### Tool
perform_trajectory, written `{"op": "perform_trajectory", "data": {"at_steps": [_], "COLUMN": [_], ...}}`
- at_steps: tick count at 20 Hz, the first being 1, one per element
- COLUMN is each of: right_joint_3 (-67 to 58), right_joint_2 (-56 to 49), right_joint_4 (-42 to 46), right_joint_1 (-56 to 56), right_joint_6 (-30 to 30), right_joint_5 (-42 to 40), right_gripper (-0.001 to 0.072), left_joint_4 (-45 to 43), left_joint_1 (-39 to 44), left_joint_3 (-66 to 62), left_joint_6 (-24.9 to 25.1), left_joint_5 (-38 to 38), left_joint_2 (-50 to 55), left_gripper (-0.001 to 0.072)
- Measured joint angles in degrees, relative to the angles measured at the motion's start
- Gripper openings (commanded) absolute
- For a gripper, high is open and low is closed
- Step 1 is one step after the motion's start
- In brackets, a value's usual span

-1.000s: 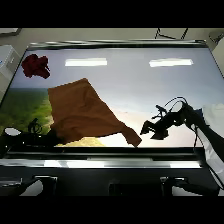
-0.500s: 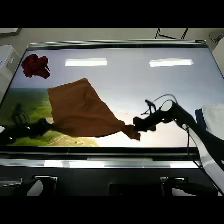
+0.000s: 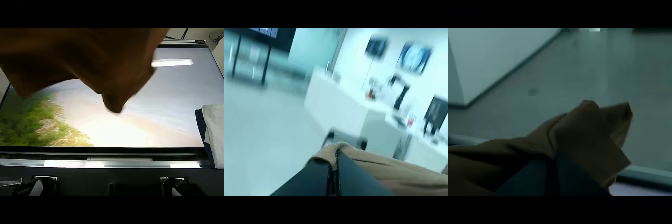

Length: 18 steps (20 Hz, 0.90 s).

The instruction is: Fold the clothes and pants, and hang the long-sleeved shirts on hangers.

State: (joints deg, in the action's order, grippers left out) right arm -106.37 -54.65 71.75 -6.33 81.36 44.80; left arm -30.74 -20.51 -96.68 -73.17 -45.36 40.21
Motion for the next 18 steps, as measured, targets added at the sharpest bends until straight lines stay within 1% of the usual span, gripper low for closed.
{"op": "perform_trajectory", "data": {"at_steps": [3, 7, 10, 12, 14, 16, 18], "right_joint_3": [-3.54, -5.16, -5.53, -5.66, -5.66, -5.57, -5.14], "right_joint_2": [5.70, 8.68, 8.17, 6.05, 1.86, -4.26, -11.96], "right_joint_4": [2.16, 5.92, 8.70, 10.60, 12.11, 12.96, 13.14], "right_joint_1": [0.07, 0.09, 0.07, 0.07, 0.07, 0.07, 0.07], "right_joint_6": [-0.20, -0.33, -0.72, -1.64, -2.34, -2.99, -3.41], "right_joint_5": [-2.47, -4.63, -3.32, -0.37, 4.52, 8.83, 11.39], "right_gripper": [0.0033, 0.0033, 0.0033, 0.0033, 0.0034, 0.0034, 0.0035], "left_joint_4": [0.83, 1.05, -0.46, -1.75, -2.71, -3.32, -3.80], "left_joint_1": [0.00, 0.00, 0.00, 0.00, 0.04, 0.28, 0.81], "left_joint_3": [-6.60, -9.42, -9.20, -7.23, -3.15, 2.89, 10.25], "left_joint_6": [0.42, 0.68, 0.76, 0.76, 0.76, 1.16, 3.02], "left_joint_5": [2.45, 3.63, 1.20, -2.56, -6.40, -8.90, -10.03], "left_joint_2": [-1.57, -1.73, -0.02, 1.99, 4.66, 7.80, 11.74], "left_gripper": [0.0017, 0.0017, 0.0017, 0.0017, 0.0017, 0.0017, 0.0017]}}
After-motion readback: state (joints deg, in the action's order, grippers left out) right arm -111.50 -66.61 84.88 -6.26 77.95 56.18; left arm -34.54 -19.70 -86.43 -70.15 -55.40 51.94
